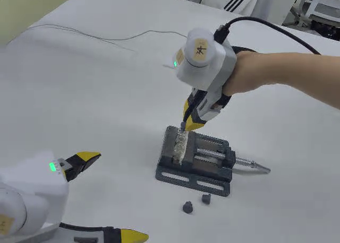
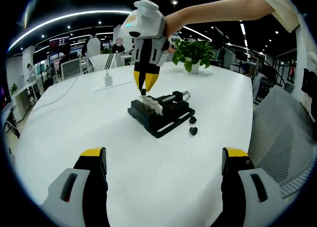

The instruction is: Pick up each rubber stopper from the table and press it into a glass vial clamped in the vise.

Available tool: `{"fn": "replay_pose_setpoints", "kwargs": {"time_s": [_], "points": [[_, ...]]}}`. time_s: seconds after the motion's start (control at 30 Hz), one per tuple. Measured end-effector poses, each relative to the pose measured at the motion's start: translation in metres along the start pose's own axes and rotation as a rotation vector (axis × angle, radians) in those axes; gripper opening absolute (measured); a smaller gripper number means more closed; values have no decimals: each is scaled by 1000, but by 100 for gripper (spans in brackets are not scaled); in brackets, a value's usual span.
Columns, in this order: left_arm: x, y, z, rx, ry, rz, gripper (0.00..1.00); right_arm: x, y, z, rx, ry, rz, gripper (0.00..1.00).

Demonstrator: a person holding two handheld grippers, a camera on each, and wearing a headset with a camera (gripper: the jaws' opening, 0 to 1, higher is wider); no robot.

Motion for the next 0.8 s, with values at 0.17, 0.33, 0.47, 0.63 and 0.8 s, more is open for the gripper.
{"fn": "replay_pose_setpoints", "kwargs": {"time_s": [0.17, 0.33, 0.47, 0.63, 0.8], "points": [[1, -1, -1, -2, -1, -1, 96, 1, 0, 0, -1, 5, -4, 6], [1, -1, -1, -3, -2, -1, 96, 2, 3, 1, -5, 3, -12, 6], [0, -1, -1, -4, -4, 0, 95, 2, 0, 5, -7, 6, -25, 6], [-1, -1, -1, -1, -4, 1, 95, 2, -2, 8, -1, 3, -22, 6], [-1, -1, -1, 1, -2, 3, 95, 2, -6, 11, 22, -5, -2, 6]]}}
Point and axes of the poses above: the centre of the closed fingertips' face, and the gripper's own axes: x roughly forward along the fingers, z roughly to its right, y roughly out of its top, the point moved 1 cm from there along -x, roughly backward along the fingers, and after that the axes turned 11 degrees about y, right-handed, at the moved point
